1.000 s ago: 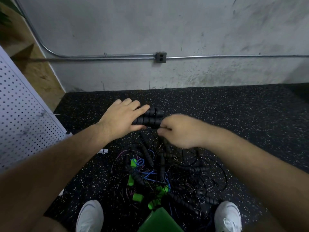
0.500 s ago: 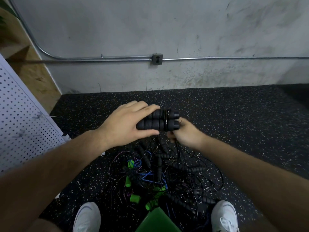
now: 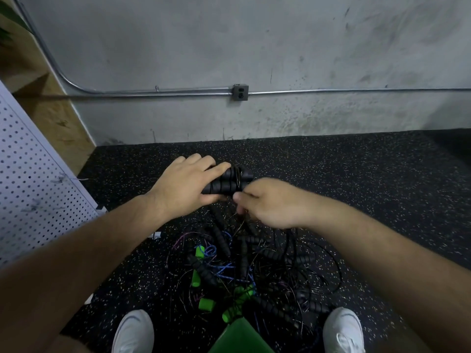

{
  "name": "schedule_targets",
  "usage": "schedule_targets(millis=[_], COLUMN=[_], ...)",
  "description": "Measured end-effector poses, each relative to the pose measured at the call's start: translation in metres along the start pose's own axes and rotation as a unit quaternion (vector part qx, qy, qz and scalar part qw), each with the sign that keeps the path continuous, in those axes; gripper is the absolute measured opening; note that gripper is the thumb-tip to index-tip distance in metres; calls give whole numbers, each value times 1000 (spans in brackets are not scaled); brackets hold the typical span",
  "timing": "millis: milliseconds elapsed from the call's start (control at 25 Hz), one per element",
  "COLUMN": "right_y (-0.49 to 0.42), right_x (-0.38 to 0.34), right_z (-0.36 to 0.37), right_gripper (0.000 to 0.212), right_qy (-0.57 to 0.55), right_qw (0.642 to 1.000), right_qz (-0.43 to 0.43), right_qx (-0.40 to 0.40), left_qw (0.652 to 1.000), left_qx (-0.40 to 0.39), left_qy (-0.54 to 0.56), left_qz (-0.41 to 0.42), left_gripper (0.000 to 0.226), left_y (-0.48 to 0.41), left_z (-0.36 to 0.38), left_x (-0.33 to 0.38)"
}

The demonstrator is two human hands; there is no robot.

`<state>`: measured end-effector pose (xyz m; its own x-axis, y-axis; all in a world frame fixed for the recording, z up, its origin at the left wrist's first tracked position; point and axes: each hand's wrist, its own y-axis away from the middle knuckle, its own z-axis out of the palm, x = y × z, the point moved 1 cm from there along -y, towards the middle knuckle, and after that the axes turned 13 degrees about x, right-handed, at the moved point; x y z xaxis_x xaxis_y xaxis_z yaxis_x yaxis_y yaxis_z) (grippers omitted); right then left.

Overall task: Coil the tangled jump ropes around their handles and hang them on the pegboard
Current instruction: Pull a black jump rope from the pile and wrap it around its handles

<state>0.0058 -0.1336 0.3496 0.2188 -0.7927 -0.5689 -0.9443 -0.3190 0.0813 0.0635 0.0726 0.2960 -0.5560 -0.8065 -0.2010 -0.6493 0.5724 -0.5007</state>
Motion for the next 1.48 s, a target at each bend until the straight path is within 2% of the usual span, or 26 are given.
schedule_targets(millis=[80, 160, 200, 280, 360, 440, 480, 520, 600, 720, 840, 1080, 1160, 1240, 1320, 1400, 1480], right_y=[-9, -17, -21, -29, -33, -34, -34, -32, -26, -16, -10, -2, -5, -10, -15, -24, -31], right_x=[7, 22, 33, 54, 73, 81, 80, 76, 66, 46, 21, -6, -7, -1, 18, 44, 66], right_z=[-15, -23, -24, -23, -19, -14, -8, -1, 16, 49, 54, -4, -22, -34, -41, -40, -32], right_gripper=[32, 26, 23, 22, 26, 13, 7, 14, 23, 35, 32, 25, 26, 21, 15, 11, 5], right_qy=[141, 164, 118, -69, -235, -371, -430, -450, -382, -295, -192, 6, 110, 170, 117, -18, -180], right_qw=[981, 970, 977, 987, 963, 924, 900, 890, 919, 951, 977, 997, 992, 981, 984, 990, 975], right_qz=[-92, -116, -108, -78, -51, -19, 3, 28, 73, 91, 85, 21, -35, -84, -93, -88, -75], right_qx=[96, 140, 138, 122, 122, 87, 66, 60, 68, 13, -26, -77, -43, 42, 102, 109, 106], left_qw=[999, 996, 993, 986, 974, 965, 963, 963, 969, 987, 996, 1000, 999, 996, 989, 975, 953], left_qx=[-3, -14, -17, 4, 25, 30, 37, 47, 62, 35, -13, -18, -32, -55, -72, -69, -54], left_qy=[10, 54, 83, 156, 220, 258, 266, 265, 237, 137, 50, 26, 36, 63, 118, 208, 297], left_qz=[43, 73, 77, 65, 48, 32, 20, 4, -39, -80, -68, 0, 20, 39, 53, 43, 9], left_gripper=[75, 73, 73, 73, 73, 73, 74, 75, 82, 93, 94, 83, 80, 76, 74, 72, 68], left_y=[0, 2, 2, 3, 1, -2, -4, -6, -10, -14, -11, -10, -11, -12, -11, -10, -9], left_z=[1, 2, 1, -5, -12, -18, -21, -23, -23, -17, -6, -2, -4, -8, -14, -23, -35], left_x=[7, 17, 22, 28, 32, 36, 37, 37, 31, 12, -1, 8, 15, 19, 23, 30, 37])
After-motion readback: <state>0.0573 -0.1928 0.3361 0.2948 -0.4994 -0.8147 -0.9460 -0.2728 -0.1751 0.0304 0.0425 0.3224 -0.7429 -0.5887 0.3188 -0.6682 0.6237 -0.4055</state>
